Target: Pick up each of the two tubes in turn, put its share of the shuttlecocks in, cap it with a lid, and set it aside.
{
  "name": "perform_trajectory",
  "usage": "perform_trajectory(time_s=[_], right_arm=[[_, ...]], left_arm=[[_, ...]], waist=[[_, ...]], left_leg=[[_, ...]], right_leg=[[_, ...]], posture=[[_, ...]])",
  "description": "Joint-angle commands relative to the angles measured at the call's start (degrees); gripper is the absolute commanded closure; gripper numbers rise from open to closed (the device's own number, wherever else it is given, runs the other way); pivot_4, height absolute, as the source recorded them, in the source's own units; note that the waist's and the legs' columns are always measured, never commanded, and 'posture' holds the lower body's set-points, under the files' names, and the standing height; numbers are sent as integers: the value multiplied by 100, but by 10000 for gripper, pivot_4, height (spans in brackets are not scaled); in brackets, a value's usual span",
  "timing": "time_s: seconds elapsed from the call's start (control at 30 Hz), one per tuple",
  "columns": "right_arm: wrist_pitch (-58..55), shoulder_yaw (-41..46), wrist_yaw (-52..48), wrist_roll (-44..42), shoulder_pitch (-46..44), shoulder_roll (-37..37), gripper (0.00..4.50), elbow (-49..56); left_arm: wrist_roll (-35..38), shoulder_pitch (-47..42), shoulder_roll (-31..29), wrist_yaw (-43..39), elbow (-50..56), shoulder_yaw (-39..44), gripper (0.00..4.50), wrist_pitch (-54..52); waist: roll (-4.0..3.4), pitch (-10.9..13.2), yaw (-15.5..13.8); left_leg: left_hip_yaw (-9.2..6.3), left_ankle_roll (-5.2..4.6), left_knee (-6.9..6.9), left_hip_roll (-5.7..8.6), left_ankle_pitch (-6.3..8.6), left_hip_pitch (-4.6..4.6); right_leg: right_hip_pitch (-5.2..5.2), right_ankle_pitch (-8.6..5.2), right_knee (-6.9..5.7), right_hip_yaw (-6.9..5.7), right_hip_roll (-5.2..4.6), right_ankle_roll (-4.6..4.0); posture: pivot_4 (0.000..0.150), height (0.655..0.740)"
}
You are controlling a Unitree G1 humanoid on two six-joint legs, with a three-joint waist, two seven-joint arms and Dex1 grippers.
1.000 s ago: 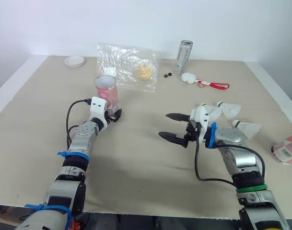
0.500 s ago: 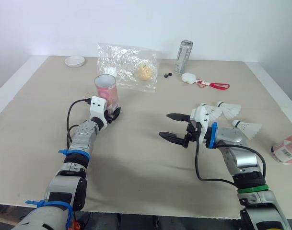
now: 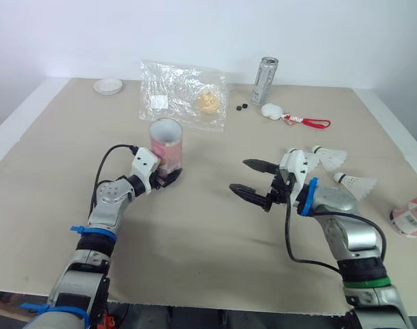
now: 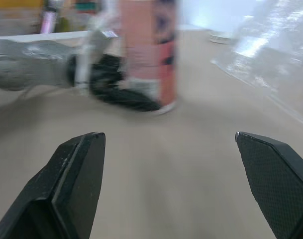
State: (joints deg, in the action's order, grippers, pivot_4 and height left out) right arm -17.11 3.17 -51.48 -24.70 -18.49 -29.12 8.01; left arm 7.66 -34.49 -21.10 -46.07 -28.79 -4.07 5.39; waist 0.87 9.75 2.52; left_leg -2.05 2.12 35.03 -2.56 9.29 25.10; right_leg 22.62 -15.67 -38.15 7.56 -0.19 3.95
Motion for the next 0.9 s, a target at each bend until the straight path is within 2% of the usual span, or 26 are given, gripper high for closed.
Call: perform_trajectory(time_s=[0.03,0.2,0.47,0.67,0.9], right_arm=[[-513,455,801,-242,329,31,0,951],[-1061,1001,1896,-363,1079,194,0,2034],[-1228,1266,2769,-65,1450,261,0,2190],[-1358,1232,3218,222,1156,288,0,1557],[-1193,1069,3536,589,118,402,0,-108]], left_arm=[[-2,23,-332,-848,1003,-434,9819,-438],[245,-138,-772,-2066,2261,-1239,9819,-1912],[-146,-790,-975,-3084,2342,-2235,9819,-2778],[-318,-1105,-926,-3280,2243,-2514,9819,-3134],[-407,-1288,-877,-3230,2346,-2592,9819,-3498]], waist=[[0,0,4],[0,0,18],[-2,-1,36],[-3,-2,25],[-6,-3,26]], left_leg=[[0,0,0,0,0,0],[1,-1,0,-2,0,-2],[4,-13,7,-5,-8,-4],[3,-14,7,-5,-8,-1],[3,-17,6,-6,-9,0]], right_leg=[[0,0,0,0,0,0],[2,-7,-1,1,1,4],[5,-12,-4,0,3,18],[5,-17,-4,0,4,18],[5,-16,-6,0,6,17]], posture=[[1500,7400],[1500,7400],[1500,7400],[1500,7400],[1500,7400]])
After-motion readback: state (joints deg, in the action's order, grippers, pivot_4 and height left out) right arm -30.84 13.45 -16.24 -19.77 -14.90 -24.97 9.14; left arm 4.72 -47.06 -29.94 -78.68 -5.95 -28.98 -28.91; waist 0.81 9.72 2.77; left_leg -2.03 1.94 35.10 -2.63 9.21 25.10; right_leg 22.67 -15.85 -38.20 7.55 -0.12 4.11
